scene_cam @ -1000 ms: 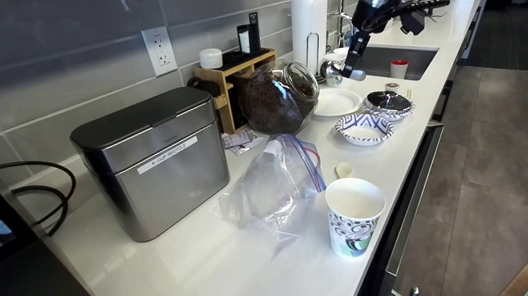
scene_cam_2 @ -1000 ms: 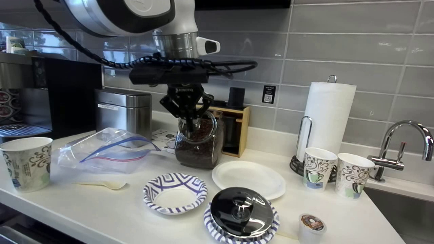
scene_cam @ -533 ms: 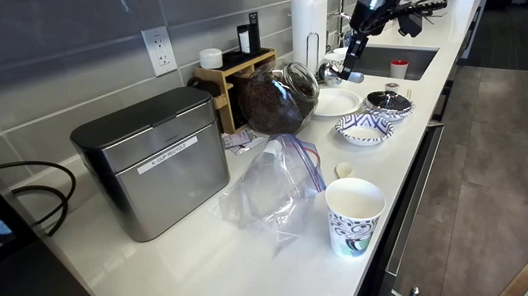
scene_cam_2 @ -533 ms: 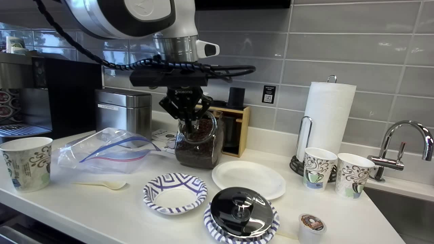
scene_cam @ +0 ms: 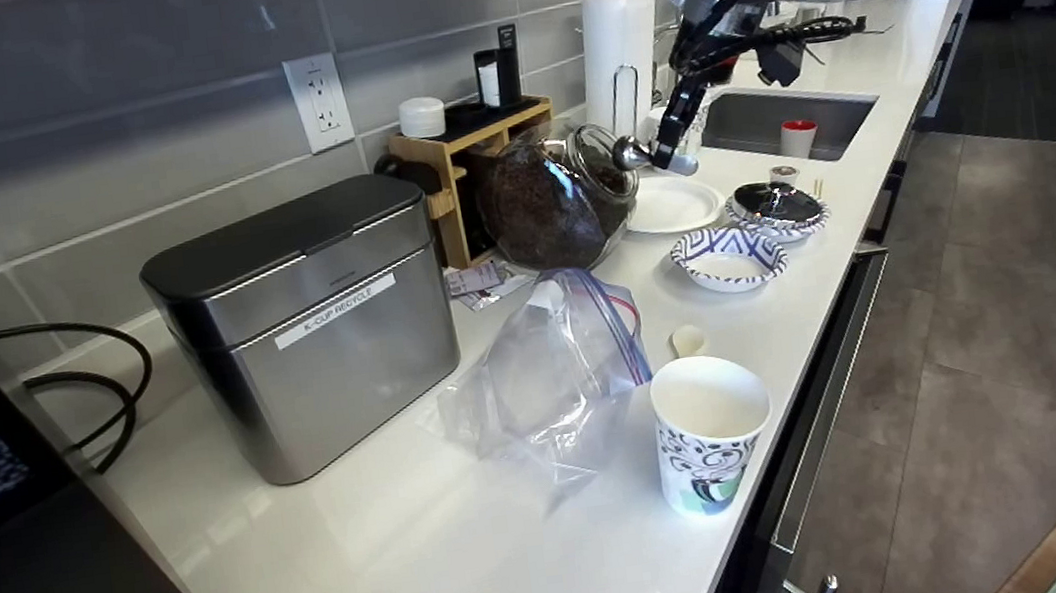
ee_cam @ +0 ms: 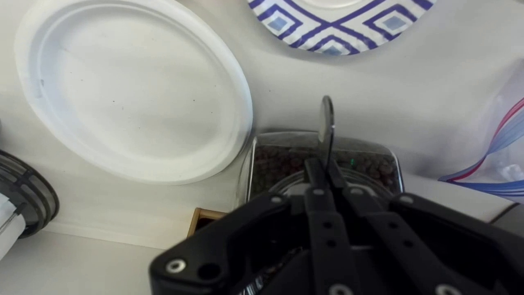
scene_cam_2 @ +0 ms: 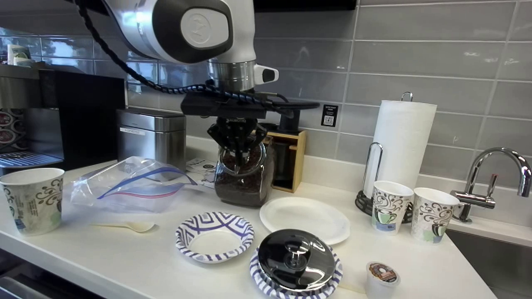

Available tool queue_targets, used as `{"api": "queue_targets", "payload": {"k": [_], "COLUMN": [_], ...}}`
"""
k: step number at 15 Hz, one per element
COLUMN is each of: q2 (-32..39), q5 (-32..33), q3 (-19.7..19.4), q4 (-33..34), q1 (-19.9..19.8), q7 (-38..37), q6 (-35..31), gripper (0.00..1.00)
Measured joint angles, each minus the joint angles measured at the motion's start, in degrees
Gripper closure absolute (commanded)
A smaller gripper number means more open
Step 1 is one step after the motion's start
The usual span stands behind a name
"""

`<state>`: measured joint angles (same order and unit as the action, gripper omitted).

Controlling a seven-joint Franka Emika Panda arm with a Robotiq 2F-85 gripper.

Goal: Place the spoon in the coffee container

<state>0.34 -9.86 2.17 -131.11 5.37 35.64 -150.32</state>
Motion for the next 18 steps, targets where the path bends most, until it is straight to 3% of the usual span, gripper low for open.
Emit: {"api": "queue_targets", "payload": {"k": [8,18], "q2": [4.8,8.3], "q5": [-5.7,-9.8], "q3": [1.4,3.2], "q4": [7.9,10.9], "q1": [-0.8,-1.1], "q7": [1.2,-8.6], "q6": [7.3,7.5], "gripper": [0.99,0.99]}}
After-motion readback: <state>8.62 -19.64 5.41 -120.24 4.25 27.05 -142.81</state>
